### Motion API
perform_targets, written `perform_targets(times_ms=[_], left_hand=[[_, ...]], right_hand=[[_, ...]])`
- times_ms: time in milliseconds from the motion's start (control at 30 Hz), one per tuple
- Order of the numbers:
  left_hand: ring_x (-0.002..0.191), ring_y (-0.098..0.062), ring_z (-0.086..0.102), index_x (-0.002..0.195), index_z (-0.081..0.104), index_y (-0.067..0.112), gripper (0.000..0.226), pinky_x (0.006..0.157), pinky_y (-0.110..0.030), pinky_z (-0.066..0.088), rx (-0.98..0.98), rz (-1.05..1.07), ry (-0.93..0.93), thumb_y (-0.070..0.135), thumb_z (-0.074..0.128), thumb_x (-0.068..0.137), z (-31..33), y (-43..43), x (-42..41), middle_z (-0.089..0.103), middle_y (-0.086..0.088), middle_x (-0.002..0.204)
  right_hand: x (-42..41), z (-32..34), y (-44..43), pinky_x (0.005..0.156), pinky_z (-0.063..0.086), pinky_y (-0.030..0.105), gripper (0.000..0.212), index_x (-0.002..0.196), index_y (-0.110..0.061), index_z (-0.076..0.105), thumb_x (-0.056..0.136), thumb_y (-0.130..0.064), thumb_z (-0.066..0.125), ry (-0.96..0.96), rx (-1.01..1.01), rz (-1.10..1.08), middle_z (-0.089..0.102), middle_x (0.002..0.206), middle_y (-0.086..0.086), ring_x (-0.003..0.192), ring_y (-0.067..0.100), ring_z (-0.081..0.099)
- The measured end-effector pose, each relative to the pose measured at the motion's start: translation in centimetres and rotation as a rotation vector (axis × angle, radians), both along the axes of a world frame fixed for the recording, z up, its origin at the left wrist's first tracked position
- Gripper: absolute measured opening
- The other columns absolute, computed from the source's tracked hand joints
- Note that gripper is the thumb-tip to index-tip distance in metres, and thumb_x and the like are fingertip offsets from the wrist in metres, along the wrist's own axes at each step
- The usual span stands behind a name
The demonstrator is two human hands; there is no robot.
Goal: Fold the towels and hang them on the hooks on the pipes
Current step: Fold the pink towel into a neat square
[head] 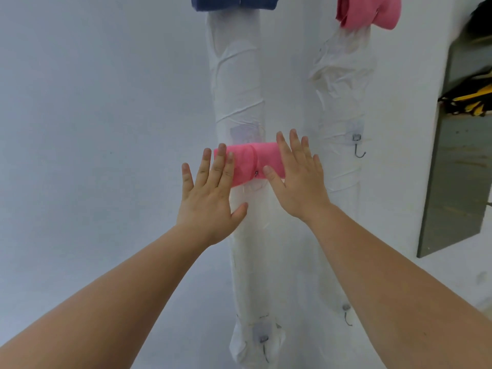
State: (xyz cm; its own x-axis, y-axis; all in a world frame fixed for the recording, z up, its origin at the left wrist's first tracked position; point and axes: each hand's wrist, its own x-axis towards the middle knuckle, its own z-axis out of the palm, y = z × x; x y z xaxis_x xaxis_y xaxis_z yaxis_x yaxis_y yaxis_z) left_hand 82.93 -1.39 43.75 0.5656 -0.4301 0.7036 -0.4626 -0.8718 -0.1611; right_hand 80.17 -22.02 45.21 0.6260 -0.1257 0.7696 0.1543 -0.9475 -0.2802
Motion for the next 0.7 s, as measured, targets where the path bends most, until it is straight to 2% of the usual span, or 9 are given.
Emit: perform_targets(times_ms=[133,200,300,500,600,700], left_hand=[[0.155,-0.027,-0.022,0.158,-0.022,0.021,0.095,0.125,-0.056,-0.008,-0.06,-0.088,0.116,0.056,0.041,0.098,-1.4,1.8,-2.2,-0.029,-0.002,0.167],[0.157,-0.029,-0.011,0.161,-0.014,0.022,0.093,0.126,-0.054,-0.002,-0.118,-0.165,0.165,0.053,0.047,0.097,-2.6,2.7,-3.5,-0.021,-0.003,0.169],[0.157,-0.03,0.003,0.163,0.0,0.024,0.09,0.126,-0.053,0.006,-0.139,-0.284,0.244,0.053,0.052,0.095,-5.2,4.2,-5.4,-0.007,-0.005,0.171],[0.153,-0.031,0.016,0.16,0.02,0.025,0.084,0.124,-0.049,0.016,-0.105,-0.483,0.479,0.054,0.058,0.091,-13.4,7.7,-8.6,0.007,-0.006,0.17],[0.15,-0.035,0.023,0.158,0.029,0.024,0.083,0.12,-0.051,0.024,-0.024,-0.561,0.614,0.059,0.051,0.086,-18.3,8.6,-11.5,0.014,-0.01,0.169],[0.149,-0.036,0.027,0.156,0.032,0.024,0.087,0.12,-0.049,0.026,0.066,-0.622,0.768,0.062,0.046,0.079,-22.4,8.5,-15.5,0.019,-0.012,0.168]], right_hand=[[-4.1,-2.0,1.8,0.125,0.009,0.05,0.075,0.16,-0.034,0.008,0.099,-0.047,0.048,0.013,0.057,-0.009,-0.002,0.17,0.0,0.156,0.022,-0.002],[-6.2,-3.6,3.2,0.125,0.013,0.047,0.074,0.158,-0.032,0.018,0.095,-0.04,0.055,0.041,0.073,-0.033,0.005,0.169,0.001,0.156,0.022,0.005],[-9.5,-6.7,5.8,0.122,0.016,0.043,0.07,0.154,-0.034,0.027,0.093,-0.042,0.059,0.124,0.094,-0.1,0.01,0.168,-0.001,0.154,0.02,0.011],[-17.2,-15.7,10.1,0.122,0.018,0.041,0.064,0.151,-0.034,0.034,0.093,-0.045,0.059,0.386,0.169,-0.285,0.01,0.168,0.0,0.153,0.023,0.014],[-22.8,-20.6,11.7,0.122,0.023,0.042,0.064,0.149,-0.031,0.039,0.091,-0.045,0.063,0.537,0.253,-0.383,0.013,0.167,0.002,0.152,0.025,0.019],[-29.6,-24.7,13.1,0.122,0.021,0.039,0.062,0.15,-0.03,0.039,0.093,-0.043,0.063,0.697,0.351,-0.46,0.012,0.168,0.003,0.153,0.024,0.016]])
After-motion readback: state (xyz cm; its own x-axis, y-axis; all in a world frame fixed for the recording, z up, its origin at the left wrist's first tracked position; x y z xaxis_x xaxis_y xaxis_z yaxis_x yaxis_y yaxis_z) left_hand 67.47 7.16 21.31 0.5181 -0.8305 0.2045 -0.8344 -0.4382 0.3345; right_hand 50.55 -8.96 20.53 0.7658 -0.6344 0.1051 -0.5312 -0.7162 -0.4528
